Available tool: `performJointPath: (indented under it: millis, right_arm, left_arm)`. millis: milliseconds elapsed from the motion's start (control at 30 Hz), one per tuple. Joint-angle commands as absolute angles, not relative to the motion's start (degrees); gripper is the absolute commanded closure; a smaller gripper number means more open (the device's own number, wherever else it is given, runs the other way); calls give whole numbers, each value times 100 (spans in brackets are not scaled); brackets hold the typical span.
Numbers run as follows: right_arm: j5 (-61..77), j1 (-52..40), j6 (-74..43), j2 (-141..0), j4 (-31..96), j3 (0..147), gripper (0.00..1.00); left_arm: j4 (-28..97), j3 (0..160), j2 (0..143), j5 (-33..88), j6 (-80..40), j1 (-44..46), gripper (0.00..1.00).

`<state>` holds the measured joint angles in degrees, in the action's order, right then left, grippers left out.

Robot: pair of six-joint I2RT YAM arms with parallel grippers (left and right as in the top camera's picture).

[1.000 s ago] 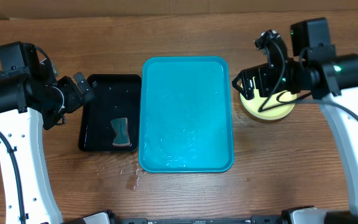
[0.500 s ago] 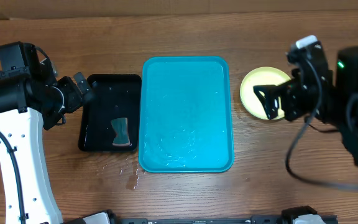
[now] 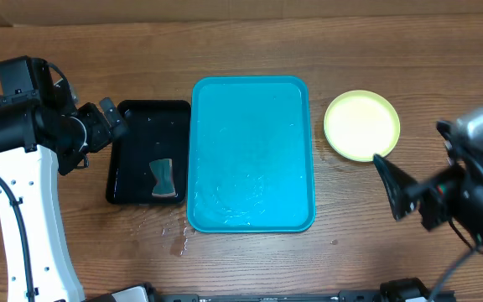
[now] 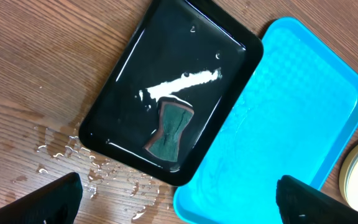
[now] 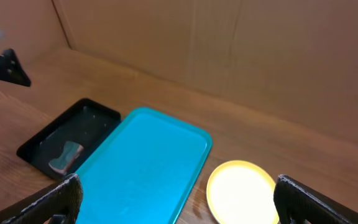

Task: Clean dirty plates on tray and stack at the side

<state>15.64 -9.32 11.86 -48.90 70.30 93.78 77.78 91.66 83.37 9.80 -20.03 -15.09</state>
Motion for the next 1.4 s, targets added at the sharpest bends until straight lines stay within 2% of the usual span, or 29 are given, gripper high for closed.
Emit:
performJointPath:
  millis: [0,500,833,1167,1367]
  right_arm:
    - [1531,-926,1203,-4436,7035,9231,0]
    - [1553,-923,1201,-2248,6976,7874,0]
    - [1553,-725,1181,-1380,6147,6530,0]
    - [1549,-727,469,-690,3916,4976,0]
    - [1549,-727,440,-462,1284,3968,0]
  left_arm:
    - [7771,9155,8357,945,-2102,-1487,0]
    - [7771,9155,8357,945,-2102,-1487,0]
    - [7771,9155,8357,945,-2102,-1487,0]
    - [7771,9155,8357,945,-2102,-1487,0]
    - [7771,9155,8357,945,-2102,-1487,0]
